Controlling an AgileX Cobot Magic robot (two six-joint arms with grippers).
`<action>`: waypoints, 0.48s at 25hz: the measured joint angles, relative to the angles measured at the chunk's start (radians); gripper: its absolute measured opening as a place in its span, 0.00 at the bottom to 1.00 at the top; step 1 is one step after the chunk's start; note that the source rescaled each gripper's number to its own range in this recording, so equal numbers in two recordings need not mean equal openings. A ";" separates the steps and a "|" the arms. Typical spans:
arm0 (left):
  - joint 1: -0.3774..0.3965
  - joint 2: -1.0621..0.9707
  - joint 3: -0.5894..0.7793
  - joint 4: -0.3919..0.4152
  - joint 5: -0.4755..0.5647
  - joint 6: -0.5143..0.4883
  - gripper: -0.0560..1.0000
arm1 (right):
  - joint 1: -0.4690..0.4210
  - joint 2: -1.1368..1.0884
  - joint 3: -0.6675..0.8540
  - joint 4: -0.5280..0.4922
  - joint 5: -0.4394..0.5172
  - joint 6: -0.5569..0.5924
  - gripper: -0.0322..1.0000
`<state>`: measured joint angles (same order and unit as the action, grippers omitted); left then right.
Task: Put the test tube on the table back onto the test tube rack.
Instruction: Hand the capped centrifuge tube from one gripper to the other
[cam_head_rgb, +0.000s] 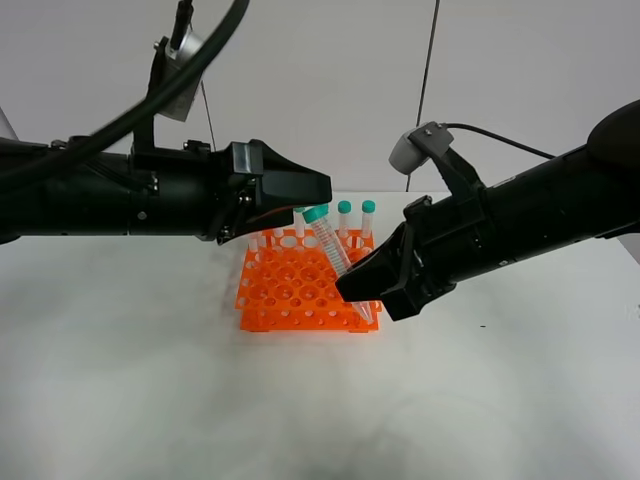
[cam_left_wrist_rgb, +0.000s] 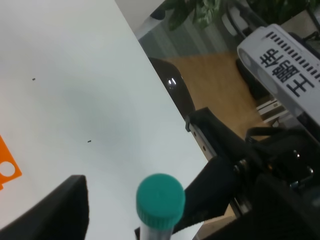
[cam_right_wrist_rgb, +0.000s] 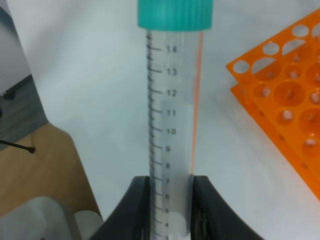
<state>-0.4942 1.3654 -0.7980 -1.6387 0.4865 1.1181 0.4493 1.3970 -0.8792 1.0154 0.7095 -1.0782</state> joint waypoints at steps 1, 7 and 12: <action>0.000 0.000 0.000 0.000 0.000 0.000 0.89 | 0.000 0.000 0.000 0.002 0.001 0.000 0.06; 0.000 0.000 0.000 -0.003 0.007 0.000 0.89 | 0.000 0.000 0.000 0.015 0.002 -0.005 0.06; -0.001 0.000 0.000 -0.003 0.024 0.000 0.89 | 0.000 0.000 0.000 0.021 0.026 -0.017 0.06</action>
<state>-0.4950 1.3654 -0.7980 -1.6420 0.5102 1.1181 0.4493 1.3970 -0.8792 1.0367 0.7355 -1.0957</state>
